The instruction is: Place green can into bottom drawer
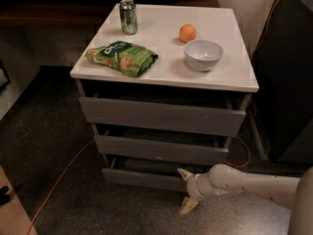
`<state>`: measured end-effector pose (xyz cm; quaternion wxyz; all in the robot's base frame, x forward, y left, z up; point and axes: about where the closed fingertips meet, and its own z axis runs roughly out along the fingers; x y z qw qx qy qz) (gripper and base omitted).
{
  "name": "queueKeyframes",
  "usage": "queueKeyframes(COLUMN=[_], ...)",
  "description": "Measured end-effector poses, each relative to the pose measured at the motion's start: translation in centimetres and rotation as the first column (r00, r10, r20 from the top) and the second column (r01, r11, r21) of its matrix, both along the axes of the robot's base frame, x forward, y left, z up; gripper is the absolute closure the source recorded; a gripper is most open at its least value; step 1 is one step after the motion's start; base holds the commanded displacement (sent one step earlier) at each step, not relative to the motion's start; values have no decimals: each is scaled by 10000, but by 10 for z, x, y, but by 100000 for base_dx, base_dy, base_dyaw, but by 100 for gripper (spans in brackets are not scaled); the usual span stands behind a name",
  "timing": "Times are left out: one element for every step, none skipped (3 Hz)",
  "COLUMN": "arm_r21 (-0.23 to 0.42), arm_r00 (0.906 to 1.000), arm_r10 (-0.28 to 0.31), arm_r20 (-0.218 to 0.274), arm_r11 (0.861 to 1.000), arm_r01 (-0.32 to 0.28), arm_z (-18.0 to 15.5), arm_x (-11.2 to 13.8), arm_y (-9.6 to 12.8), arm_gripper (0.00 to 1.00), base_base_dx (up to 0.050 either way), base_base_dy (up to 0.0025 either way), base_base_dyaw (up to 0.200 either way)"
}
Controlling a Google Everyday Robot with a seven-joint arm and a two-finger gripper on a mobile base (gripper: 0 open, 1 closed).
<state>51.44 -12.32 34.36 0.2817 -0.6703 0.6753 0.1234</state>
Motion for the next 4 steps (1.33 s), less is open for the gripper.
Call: queueKeyframes(arm_r21=[-134,-421,-676,-622], arm_r00=[9995,9971,9950,9951], arm_r10=[268,566,644,638], arm_r20=[177,508,768,761], arm_r11=[9996,9976,9960,9963], arm_r01=[-266,-544,-592,-592], arm_z=[-41,-76,-102,-130], arm_x=[10,27,42,55], arm_y=[4,8,7,4], arm_gripper=[0,0,0,0], base_base_dx=[0,0,0,0], base_base_dy=[0,0,0,0], base_base_dyaw=[0,0,0,0])
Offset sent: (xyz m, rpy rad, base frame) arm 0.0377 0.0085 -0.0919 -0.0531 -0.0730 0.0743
